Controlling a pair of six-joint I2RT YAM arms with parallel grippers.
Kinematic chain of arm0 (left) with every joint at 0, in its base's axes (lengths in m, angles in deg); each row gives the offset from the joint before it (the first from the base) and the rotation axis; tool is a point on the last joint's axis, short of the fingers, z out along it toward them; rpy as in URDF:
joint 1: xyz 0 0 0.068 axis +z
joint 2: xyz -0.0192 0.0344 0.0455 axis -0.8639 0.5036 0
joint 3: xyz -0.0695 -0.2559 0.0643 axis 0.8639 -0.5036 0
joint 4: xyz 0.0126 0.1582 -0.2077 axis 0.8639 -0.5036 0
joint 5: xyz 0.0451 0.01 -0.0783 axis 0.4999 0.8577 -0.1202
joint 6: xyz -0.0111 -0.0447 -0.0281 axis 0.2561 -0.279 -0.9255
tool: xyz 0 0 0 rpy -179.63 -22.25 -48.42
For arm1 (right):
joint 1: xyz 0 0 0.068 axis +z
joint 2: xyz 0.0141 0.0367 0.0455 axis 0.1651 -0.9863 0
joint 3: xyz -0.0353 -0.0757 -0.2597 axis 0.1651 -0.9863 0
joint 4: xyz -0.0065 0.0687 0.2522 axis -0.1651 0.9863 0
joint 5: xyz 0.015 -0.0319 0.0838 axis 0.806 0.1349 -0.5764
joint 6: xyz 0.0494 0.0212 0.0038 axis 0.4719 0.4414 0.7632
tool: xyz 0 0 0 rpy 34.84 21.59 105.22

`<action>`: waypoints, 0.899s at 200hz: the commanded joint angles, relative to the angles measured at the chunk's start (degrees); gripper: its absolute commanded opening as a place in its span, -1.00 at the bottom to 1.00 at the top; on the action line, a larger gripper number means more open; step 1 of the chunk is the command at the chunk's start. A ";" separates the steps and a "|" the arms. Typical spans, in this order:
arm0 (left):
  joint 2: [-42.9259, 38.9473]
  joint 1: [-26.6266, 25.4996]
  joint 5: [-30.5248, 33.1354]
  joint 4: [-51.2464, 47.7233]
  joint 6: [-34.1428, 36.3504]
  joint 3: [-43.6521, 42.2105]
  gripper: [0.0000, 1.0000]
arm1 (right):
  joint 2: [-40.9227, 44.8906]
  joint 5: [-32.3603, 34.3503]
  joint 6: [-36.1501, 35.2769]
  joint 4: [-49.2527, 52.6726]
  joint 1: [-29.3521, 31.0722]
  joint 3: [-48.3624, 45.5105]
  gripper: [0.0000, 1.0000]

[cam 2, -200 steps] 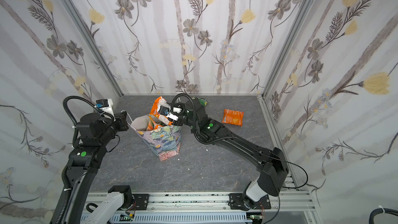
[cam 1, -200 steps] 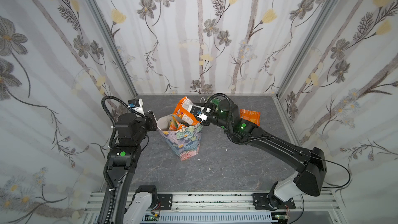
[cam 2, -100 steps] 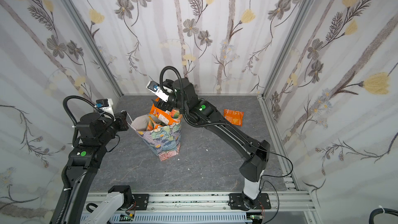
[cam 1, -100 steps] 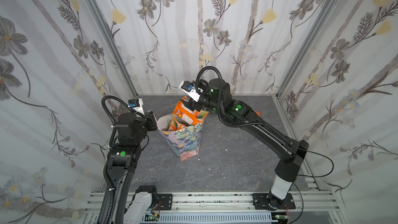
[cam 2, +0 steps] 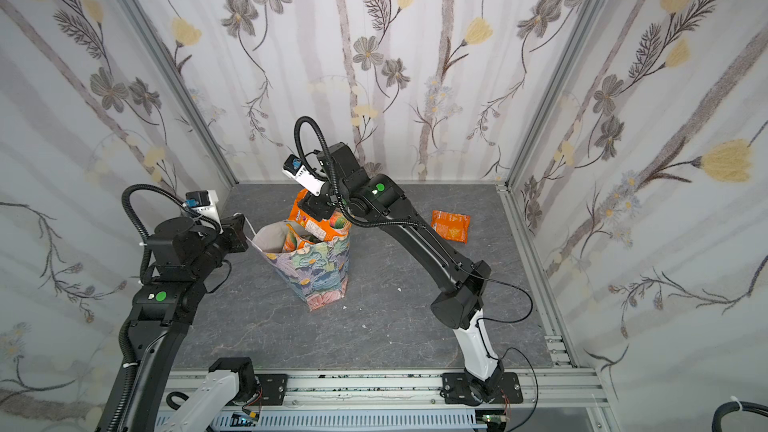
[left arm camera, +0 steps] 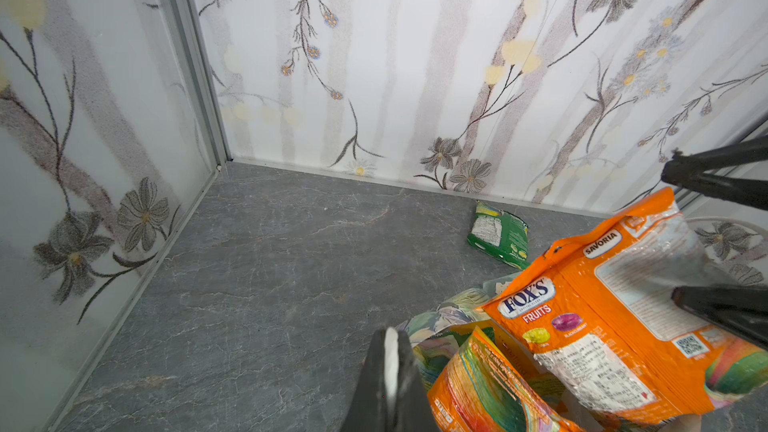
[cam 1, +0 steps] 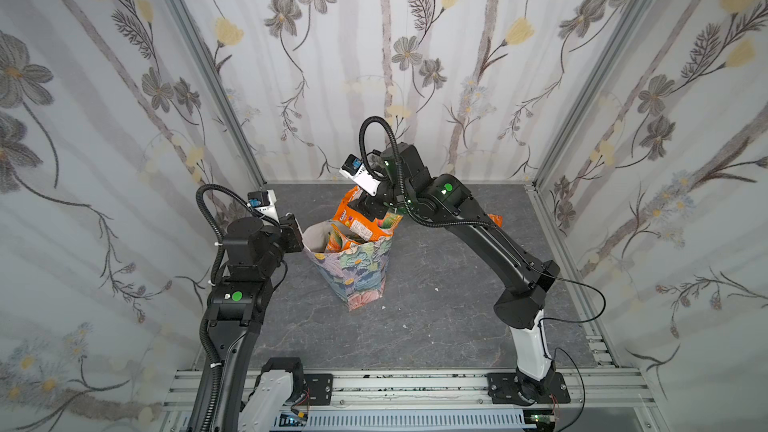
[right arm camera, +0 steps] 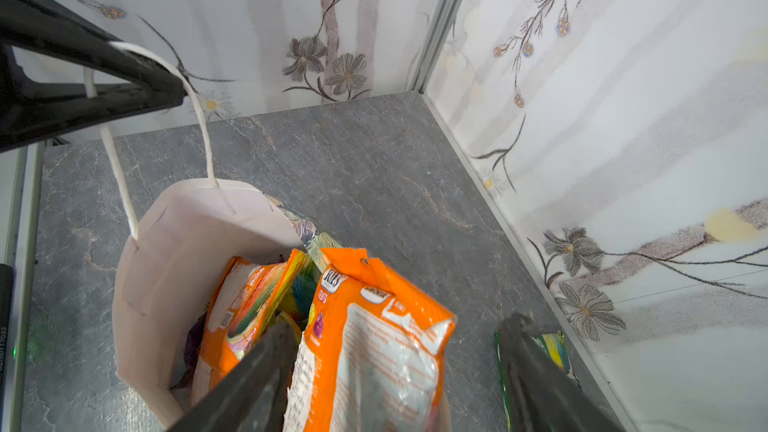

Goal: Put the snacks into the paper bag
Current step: 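Push the candy bag down inside the paper bag with the right gripper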

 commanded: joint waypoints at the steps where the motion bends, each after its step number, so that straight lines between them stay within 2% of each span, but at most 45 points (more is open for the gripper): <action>1: 0.04 0.02 -0.08 2.72 0.80 0.73 -1.00 | -1.22 0.14 0.74 1.76 -0.14 0.36 0.39; 29: 0.09 0.08 -0.16 2.58 0.73 0.89 -1.00 | -2.40 -1.31 0.57 1.74 -0.15 0.36 0.17; 54: 0.08 0.09 -0.67 2.68 0.49 0.90 -1.00 | -1.94 -1.03 0.83 -0.48 -0.14 0.36 -0.30; 75: 0.13 0.03 -1.02 2.81 0.25 0.89 -1.00 | -0.58 -0.78 0.91 -2.61 -0.05 0.36 -0.81; 87: 0.29 0.05 -1.35 2.85 0.23 0.94 -1.00 | 0.26 -0.68 0.75 -3.54 0.02 0.36 -1.00; 147: 1.31 0.07 -1.20 3.54 0.61 2.47 -1.00 | 4.89 -7.39 -4.47 -5.08 1.28 -2.09 -1.00; 180: 1.64 0.05 -1.44 3.96 0.59 2.35 -1.00 | 4.56 -11.21 -7.33 -5.48 2.61 -4.07 -1.00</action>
